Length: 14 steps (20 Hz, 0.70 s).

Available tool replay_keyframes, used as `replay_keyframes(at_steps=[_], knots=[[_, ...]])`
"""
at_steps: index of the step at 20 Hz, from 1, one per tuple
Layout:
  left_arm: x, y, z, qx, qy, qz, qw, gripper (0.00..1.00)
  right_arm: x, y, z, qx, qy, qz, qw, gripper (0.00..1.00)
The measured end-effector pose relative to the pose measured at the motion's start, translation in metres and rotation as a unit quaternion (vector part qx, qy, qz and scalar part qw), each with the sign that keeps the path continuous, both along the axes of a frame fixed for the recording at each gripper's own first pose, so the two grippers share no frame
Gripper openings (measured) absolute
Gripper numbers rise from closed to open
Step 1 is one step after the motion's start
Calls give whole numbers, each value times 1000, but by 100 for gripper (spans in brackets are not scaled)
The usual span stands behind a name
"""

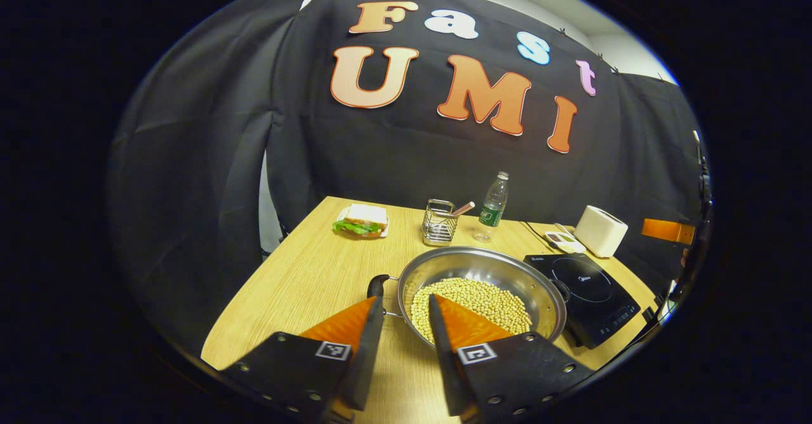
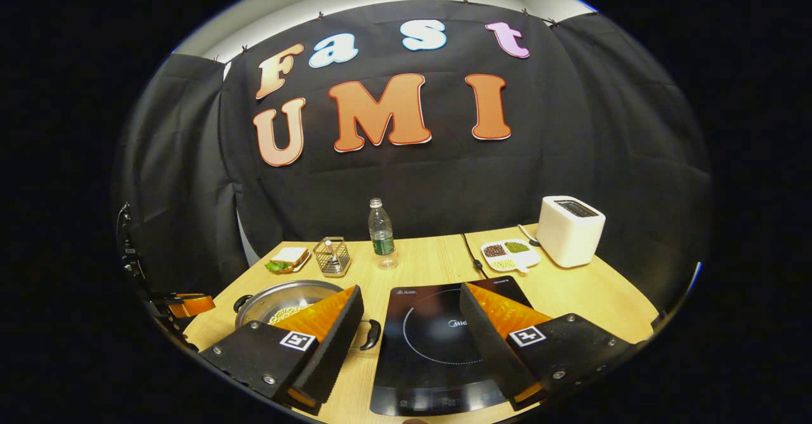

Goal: First push the handle of the pot to place it horizontally, then grasp the pot with both hands and set it on the induction cooktop.

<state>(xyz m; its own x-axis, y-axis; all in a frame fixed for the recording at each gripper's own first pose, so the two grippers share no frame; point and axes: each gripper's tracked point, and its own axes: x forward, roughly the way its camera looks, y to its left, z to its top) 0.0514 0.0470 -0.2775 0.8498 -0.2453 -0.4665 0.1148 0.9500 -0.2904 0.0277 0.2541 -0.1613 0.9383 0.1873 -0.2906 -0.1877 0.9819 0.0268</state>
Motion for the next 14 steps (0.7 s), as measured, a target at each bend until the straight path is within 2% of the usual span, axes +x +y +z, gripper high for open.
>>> replay_keyframes(at_steps=[1,3,7,11,14], knots=[[3,2,-9,1,7,-1,1000,63,5,8,-5,-5,-1,1,1000,95],[14,4,-18,6,5,-7,1000,81,12,22,-21,-9,9,4,1000,95],[41,10,-34,4,1,0,1000,81,19,48,-62,-9,67,17,998,95],[51,12,-63,7,31,-5,999,81,29,64,-106,-16,131,24,991,96],[58,12,-77,6,37,-7,999,81,34,70,-131,-31,158,25,987,96]])
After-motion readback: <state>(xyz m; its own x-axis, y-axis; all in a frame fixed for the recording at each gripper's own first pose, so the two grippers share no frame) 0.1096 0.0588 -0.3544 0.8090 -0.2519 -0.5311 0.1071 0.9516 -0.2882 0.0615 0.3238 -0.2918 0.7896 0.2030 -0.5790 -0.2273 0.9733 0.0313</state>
